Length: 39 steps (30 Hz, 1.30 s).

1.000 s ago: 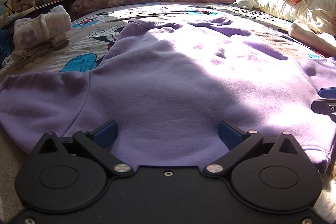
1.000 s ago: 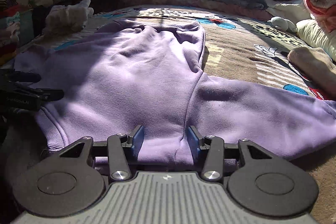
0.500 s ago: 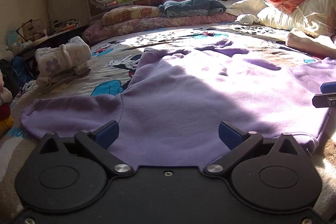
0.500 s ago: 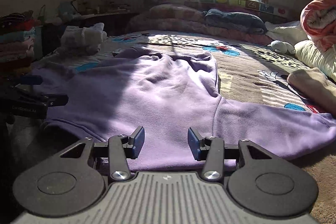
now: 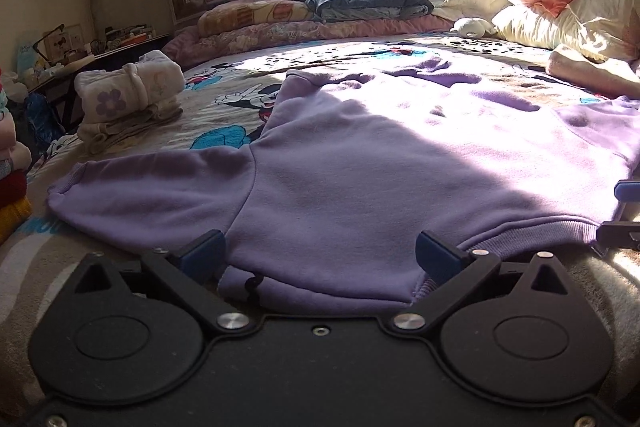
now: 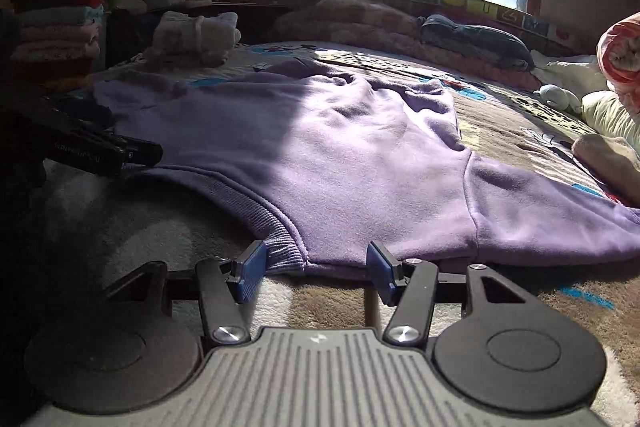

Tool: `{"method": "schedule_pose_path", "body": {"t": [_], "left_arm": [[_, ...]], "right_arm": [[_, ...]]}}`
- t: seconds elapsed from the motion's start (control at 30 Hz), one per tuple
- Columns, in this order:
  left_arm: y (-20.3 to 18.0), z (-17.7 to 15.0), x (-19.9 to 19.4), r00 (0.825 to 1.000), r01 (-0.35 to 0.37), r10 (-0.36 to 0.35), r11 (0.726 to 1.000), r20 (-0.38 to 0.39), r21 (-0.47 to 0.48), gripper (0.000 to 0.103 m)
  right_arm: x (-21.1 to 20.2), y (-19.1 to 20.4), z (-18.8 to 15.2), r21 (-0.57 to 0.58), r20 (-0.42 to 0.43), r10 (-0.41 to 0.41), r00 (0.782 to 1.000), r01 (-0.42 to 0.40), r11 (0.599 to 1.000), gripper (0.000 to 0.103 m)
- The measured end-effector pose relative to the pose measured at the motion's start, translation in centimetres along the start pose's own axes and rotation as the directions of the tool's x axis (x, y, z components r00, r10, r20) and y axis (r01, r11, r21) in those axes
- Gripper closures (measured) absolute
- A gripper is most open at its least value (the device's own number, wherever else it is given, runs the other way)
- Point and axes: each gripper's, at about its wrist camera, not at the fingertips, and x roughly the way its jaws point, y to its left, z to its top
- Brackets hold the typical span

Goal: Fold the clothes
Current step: 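Move both open grippers to the ribbed hem of the sweatshirt, then grasp the ribbed hem with the left gripper while the right gripper grasps it too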

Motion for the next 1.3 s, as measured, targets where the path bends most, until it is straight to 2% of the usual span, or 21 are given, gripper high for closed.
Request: {"method": "schedule_pose_path", "body": {"t": [0.03,0.1,0.2,0.3,0.47,0.5,0.53,0.57,0.6,0.63,0.7,0.8,0.9,1.07,1.3], "left_arm": [[0.0,0.0,0.1,1.000,0.005,-0.005,1.000,-0.019,0.001,0.000],[0.0,0.2,-0.6,1.000,0.002,-0.002,1.000,0.013,-0.006,0.001],[0.0,1.0,-2.3,0.995,0.004,-0.001,1.000,0.100,-0.029,0.001],[-0.6,1.4,-2.6,0.991,0.024,-0.019,0.999,0.129,-0.032,0.001],[-2.4,1.4,-1.8,0.992,0.049,-0.051,0.999,0.114,0.016,0.001],[-2.5,1.3,-1.2,0.995,0.057,-0.058,0.998,0.077,0.014,0.001],[-2.7,1.2,-0.5,0.997,0.066,-0.066,0.998,0.027,0.011,0.001],[-2.8,1.1,0.3,0.997,0.074,-0.074,0.997,-0.022,0.008,0.001],[-2.9,0.9,0.7,0.996,0.081,-0.080,0.997,-0.046,0.017,0.001],[-3.0,0.8,0.9,0.995,0.086,-0.084,0.996,-0.059,0.031,0.000],[-3.0,1.2,0.5,0.993,0.103,-0.101,0.994,-0.056,0.024,0.001],[-2.1,2.1,0.0,0.988,0.149,-0.151,0.987,-0.019,-0.063,0.001],[-2.1,2.8,0.6,0.989,0.145,-0.147,0.986,-0.011,-0.079,0.002],[-1.8,4.9,2.3,0.990,0.135,-0.138,0.989,-0.042,-0.064,0.010],[0.5,11.2,4.8,0.992,0.120,-0.120,0.993,-0.027,0.021,0.012]], "right_arm": [[-0.4,0.0,0.1,0.009,-0.008,0.018,1.000,-0.018,1.000,0.043],[-1.6,0.0,0.3,0.027,0.008,0.047,0.999,-0.047,0.999,0.045],[-3.0,-0.2,0.4,0.045,0.072,0.025,0.997,-0.028,0.999,0.045],[-3.2,-0.9,0.8,0.079,0.123,-0.003,0.992,-0.007,0.997,0.045],[-1.3,-2.3,1.9,0.086,0.160,-0.038,0.986,0.025,0.996,0.045],[-0.9,-2.6,2.0,0.096,0.161,-0.042,0.986,0.027,0.995,0.045],[-0.2,-2.9,1.9,0.109,0.136,-0.042,0.990,0.027,0.994,0.042],[0.8,-3.2,1.6,0.121,0.077,-0.022,0.997,0.012,0.993,0.035],[1.6,-3.4,1.4,0.132,0.023,-0.002,1.000,-0.001,0.991,0.032],[1.4,-3.3,1.5,0.126,0.023,0.002,1.000,-0.005,0.992,0.033],[0.8,-3.4,1.9,0.144,0.038,0.032,0.999,-0.037,0.989,0.033],[0.3,-4.6,2.4,0.204,0.057,0.054,0.997,-0.064,0.977,0.037],[1.0,-6.1,3.3,0.246,0.056,0.066,0.996,-0.078,0.966,0.037],[3.0,-8.8,6.6,0.237,0.052,0.084,0.995,-0.094,0.967,0.038],[7.3,-11.8,13.6,0.154,0.076,0.096,0.992,-0.107,0.982,0.038]]}}
